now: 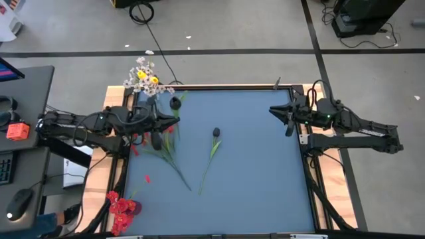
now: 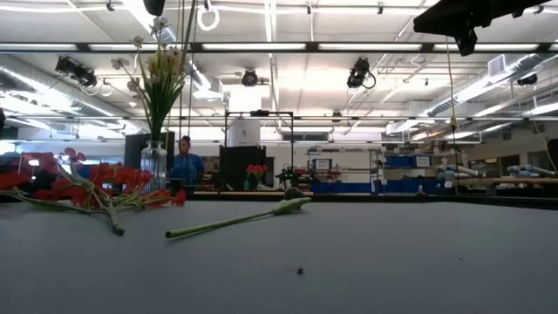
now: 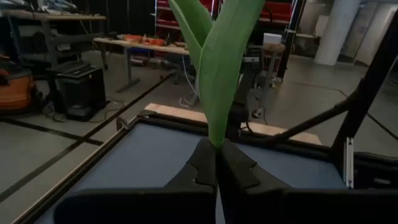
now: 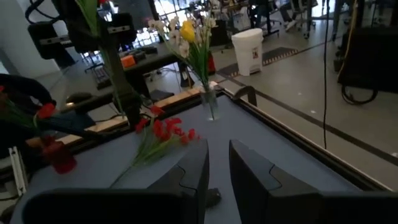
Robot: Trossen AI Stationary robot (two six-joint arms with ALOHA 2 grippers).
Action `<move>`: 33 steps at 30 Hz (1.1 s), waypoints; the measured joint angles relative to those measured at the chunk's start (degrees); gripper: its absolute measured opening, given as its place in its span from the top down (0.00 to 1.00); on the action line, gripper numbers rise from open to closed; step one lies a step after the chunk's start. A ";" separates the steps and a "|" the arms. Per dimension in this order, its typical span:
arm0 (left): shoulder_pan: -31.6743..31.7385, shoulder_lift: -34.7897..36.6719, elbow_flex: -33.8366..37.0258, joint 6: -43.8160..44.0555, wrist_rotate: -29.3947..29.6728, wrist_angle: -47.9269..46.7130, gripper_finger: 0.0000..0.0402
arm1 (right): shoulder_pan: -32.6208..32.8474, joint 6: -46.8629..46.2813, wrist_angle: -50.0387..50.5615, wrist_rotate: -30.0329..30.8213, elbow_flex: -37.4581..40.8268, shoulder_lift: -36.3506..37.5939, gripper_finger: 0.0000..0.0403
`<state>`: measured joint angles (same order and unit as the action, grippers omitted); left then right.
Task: Sort flowers into vase by color
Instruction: Put the top black flower into the red vase
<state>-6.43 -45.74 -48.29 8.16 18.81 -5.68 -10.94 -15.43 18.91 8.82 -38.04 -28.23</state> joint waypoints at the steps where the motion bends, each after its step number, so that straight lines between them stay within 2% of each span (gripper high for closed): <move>1: -0.24 -0.02 0.00 0.00 0.02 -0.22 0.99 | 0.00 -0.05 0.15 -0.61 0.00 0.01 0.82; 6: -2.22 0.00 0.00 0.61 0.80 -0.10 0.99 | 0.04 0.61 1.09 -5.24 0.00 0.17 0.82; 12: -4.92 -0.54 0.00 1.53 4.41 -0.19 0.99 | -0.02 1.92 1.19 -5.46 0.00 -0.03 0.82; 17: -6.13 -0.50 0.00 1.70 5.52 -0.02 0.99 | -0.02 -4.78 0.65 -9.67 0.00 -0.15 0.82; 26: -8.04 -0.48 0.08 0.67 5.68 -0.11 0.99 | 0.04 -4.39 -0.02 -11.66 0.00 0.60 0.82; 30: -8.68 -0.61 5.92 -0.63 5.53 6.63 0.99 | 0.04 -1.12 -0.06 -11.37 -0.04 1.33 0.82; 33: -8.69 -0.75 9.90 2.07 4.29 11.13 0.99 | 0.04 0.69 -0.36 -11.26 -0.07 1.25 0.82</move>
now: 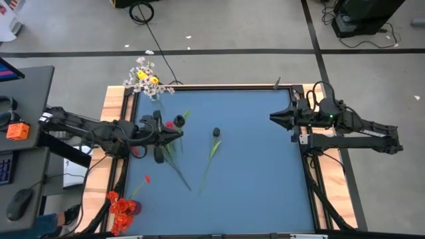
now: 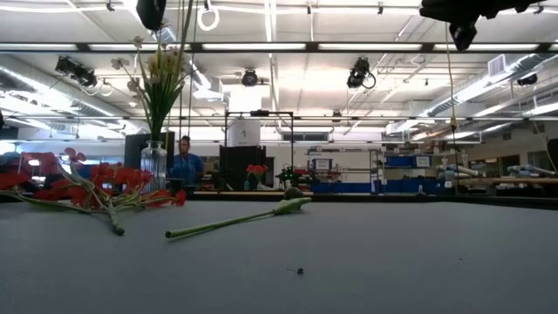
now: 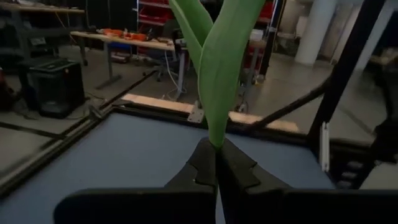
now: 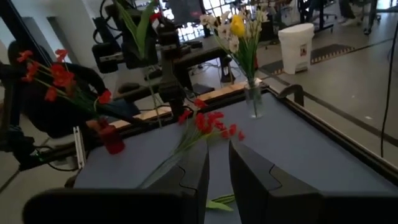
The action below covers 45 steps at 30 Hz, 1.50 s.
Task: Sort flowers into vase by color
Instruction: Put the top black flower into the red vase
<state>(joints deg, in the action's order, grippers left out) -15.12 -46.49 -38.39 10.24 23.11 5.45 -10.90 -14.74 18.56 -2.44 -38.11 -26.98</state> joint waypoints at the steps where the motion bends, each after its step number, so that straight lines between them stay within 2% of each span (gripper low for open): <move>1: -0.19 0.07 0.65 1.22 -0.01 0.83 0.99 | -0.01 0.21 -0.24 0.01 0.00 0.00 0.82; 11: -1.25 0.06 2.15 0.26 -0.25 -0.08 0.99 | -0.07 -0.26 -0.50 1.31 0.00 0.01 0.82; 27: -1.26 0.47 2.18 -9.35 0.22 4.99 0.99 | -0.07 -2.17 -0.49 1.29 0.00 0.00 0.82; 34: -3.90 0.43 2.88 -8.31 0.25 5.53 0.99 | -0.07 -2.12 -0.49 1.29 0.00 0.00 0.82; 40: -7.99 -1.01 7.44 -4.00 1.45 12.47 0.99 | -0.07 -2.10 -0.49 1.29 0.00 0.00 0.82; 45: -10.05 -1.56 8.70 -4.14 2.84 15.31 0.99 | -0.07 -2.08 -0.49 1.28 0.00 0.00 0.82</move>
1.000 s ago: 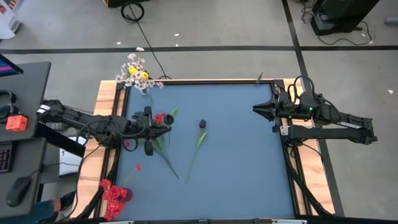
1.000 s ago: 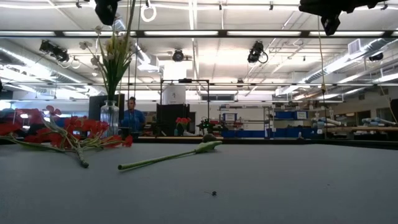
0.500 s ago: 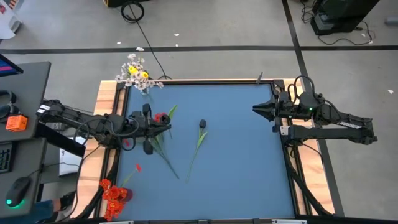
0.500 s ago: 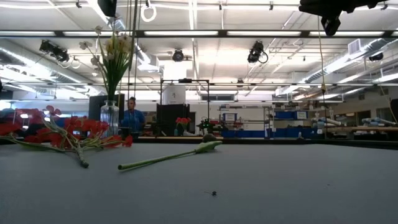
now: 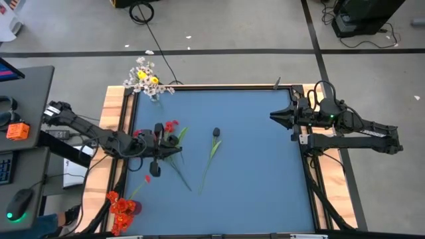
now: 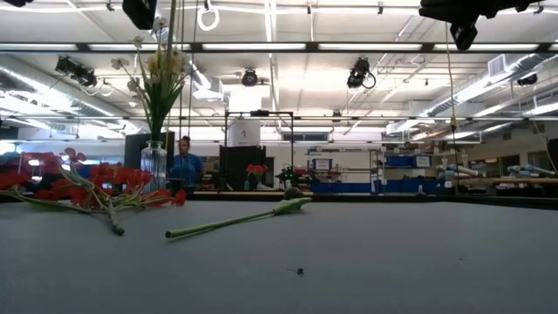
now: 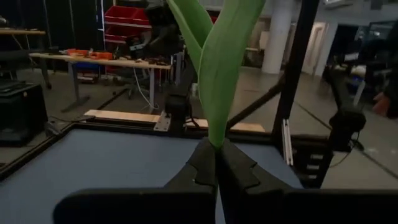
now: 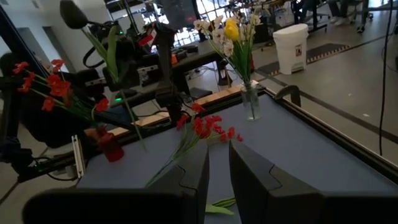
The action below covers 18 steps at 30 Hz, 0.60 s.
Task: Sort flowers into vase by color
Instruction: Put the top black flower into the red vase
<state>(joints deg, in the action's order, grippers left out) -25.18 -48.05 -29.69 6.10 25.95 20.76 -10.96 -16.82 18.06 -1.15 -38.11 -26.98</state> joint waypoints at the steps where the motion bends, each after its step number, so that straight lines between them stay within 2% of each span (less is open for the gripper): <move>1: -0.38 0.00 0.05 -0.30 0.05 -0.26 0.99 | 0.00 0.00 -0.01 0.01 0.00 0.00 0.82; 6: -1.52 0.44 0.13 -4.19 0.01 -0.32 0.99 | 0.02 0.00 -0.02 0.01 0.02 0.00 0.82; 11: -1.47 1.89 -0.29 -4.52 -0.97 -0.50 0.99 | 0.01 0.01 -0.04 0.01 0.02 0.01 0.82; 18: -1.58 10.25 -0.41 -7.18 -11.34 -3.50 0.99 | 0.00 0.02 -0.32 0.01 0.02 0.00 0.82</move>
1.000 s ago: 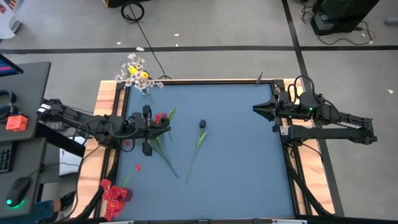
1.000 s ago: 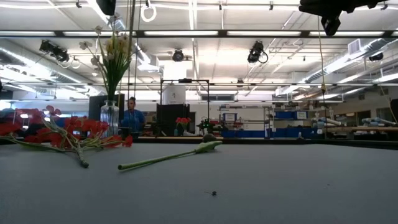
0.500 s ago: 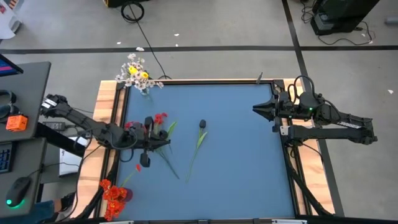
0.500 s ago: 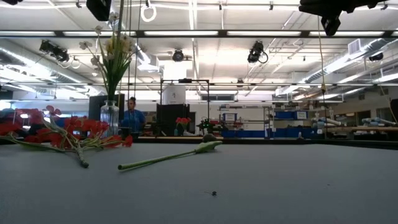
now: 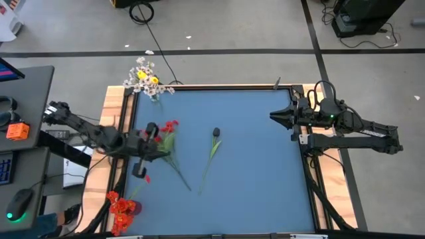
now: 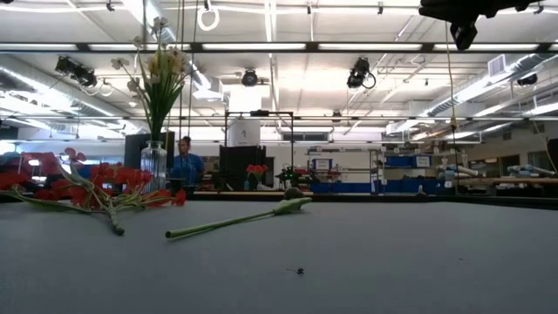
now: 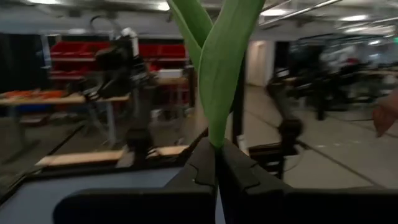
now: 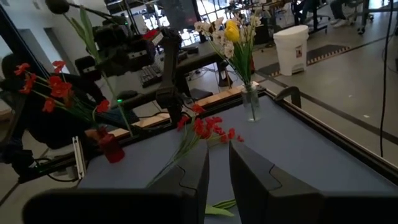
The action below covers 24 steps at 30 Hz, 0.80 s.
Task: Sort flowers into vase by color
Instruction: Put the top black flower into the red vase
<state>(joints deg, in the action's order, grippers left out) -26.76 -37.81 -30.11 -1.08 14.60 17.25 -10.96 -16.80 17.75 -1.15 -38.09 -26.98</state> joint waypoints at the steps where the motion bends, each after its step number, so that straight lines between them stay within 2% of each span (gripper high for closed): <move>1: -0.32 1.49 -0.03 -0.06 -1.24 -1.77 0.99 | 0.01 -0.02 -0.03 0.00 0.00 0.02 0.82; 6: -2.75 8.36 -0.05 0.28 -7.69 -15.05 0.99 | 0.00 -0.02 -0.10 0.00 0.00 0.02 0.82; 9: -5.13 11.97 -0.05 0.42 -10.82 -19.97 0.99 | 0.00 0.01 -0.10 0.00 0.00 0.00 0.82; 16: -9.77 19.63 -0.02 -1.67 -11.47 -29.37 0.99 | 0.02 0.01 -0.10 0.00 0.00 0.01 0.82; 20: -11.46 23.60 1.84 -1.97 -12.03 -30.75 0.99 | 0.00 0.00 -0.10 0.00 0.00 0.01 0.82; 24: -13.20 26.36 5.20 1.44 -18.66 -31.00 0.99 | 0.00 0.01 -0.10 0.00 0.00 0.00 0.82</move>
<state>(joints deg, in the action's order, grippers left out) -39.95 -11.45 -24.91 0.36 -4.06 -13.74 -10.96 -16.80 17.65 -1.15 -38.09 -26.98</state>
